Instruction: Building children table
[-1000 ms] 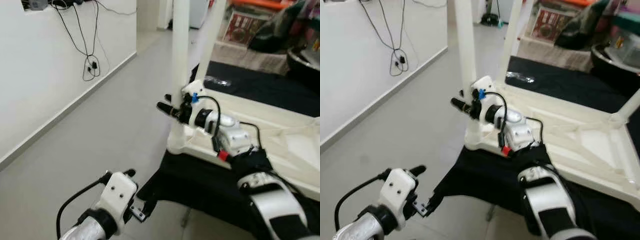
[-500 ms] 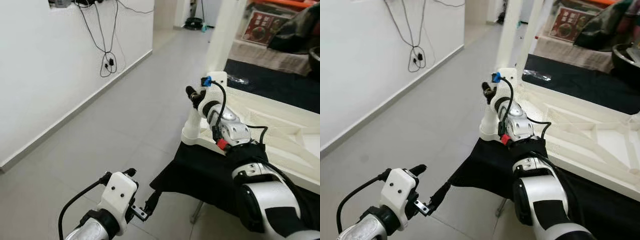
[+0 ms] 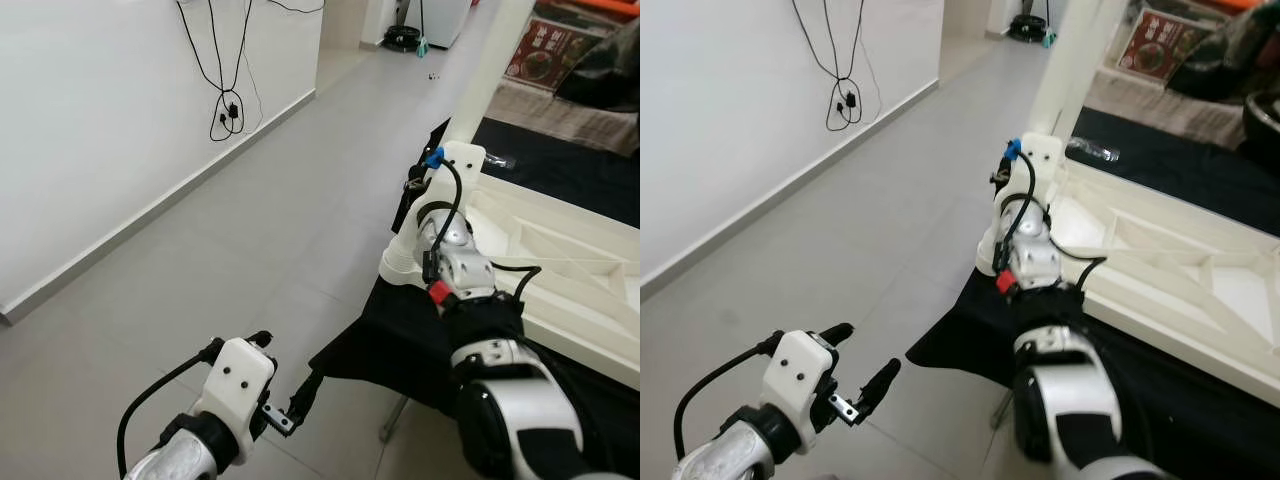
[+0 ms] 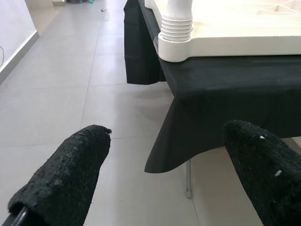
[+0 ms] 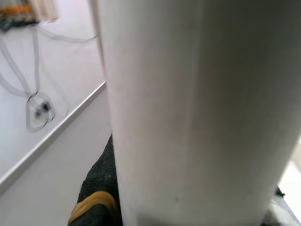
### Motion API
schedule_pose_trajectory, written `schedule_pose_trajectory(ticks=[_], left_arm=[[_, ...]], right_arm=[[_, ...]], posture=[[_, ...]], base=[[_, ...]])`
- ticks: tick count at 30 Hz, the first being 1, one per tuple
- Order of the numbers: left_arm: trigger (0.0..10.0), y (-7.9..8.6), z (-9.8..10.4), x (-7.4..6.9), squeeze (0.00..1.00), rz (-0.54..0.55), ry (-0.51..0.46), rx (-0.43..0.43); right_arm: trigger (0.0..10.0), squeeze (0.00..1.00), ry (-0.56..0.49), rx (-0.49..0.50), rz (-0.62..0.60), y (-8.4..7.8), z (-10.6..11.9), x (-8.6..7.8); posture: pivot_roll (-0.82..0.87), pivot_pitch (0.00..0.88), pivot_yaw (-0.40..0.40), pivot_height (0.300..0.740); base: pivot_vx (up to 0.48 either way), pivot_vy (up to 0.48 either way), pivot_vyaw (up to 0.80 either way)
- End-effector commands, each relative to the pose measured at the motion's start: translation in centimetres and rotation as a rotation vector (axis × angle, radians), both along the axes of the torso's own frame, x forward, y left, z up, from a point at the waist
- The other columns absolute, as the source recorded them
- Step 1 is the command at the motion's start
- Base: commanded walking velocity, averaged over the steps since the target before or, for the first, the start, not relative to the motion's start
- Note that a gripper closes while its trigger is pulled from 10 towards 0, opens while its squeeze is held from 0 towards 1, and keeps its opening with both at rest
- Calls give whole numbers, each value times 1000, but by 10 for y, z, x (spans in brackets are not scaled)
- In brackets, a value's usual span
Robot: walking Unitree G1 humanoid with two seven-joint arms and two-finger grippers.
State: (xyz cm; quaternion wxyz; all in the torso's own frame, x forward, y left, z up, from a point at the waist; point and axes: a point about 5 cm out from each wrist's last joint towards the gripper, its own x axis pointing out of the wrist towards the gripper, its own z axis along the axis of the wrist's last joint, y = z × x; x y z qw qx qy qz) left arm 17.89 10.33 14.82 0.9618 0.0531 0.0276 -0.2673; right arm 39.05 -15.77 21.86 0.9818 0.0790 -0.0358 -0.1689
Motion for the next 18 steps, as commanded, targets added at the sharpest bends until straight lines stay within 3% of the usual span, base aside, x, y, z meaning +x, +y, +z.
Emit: schedule_pose_trajectory(ticks=[1,7,9,12,18], left_arm=[[10000,0,-5,-1,0,-1,17,7],[10000,-1,-5,-2,0,-4,16,7],[10000,-1,-5,-2,0,-5,16,8],[10000,-1,-6,-2,0,-4,13,11],[10000,-2,-6,-3,0,-4,14,10]], right_arm=[[10000,0,99,19,-101,-14,-29,-8],[10000,0,40,33,-115,-5,-25,-13],[10000,0,19,2,-128,-4,-21,-13],[10000,0,-43,-120,-155,2,-9,-17],[10000,0,-60,-178,-129,15,-10,-24]], posture=[[147,134,-85,740],[151,125,-84,740],[152,122,-87,740],[153,112,-91,740],[149,111,-90,740]], base=[[0,0,0],[0,0,0],[0,0,0],[0,0,0],[0,0,0]])
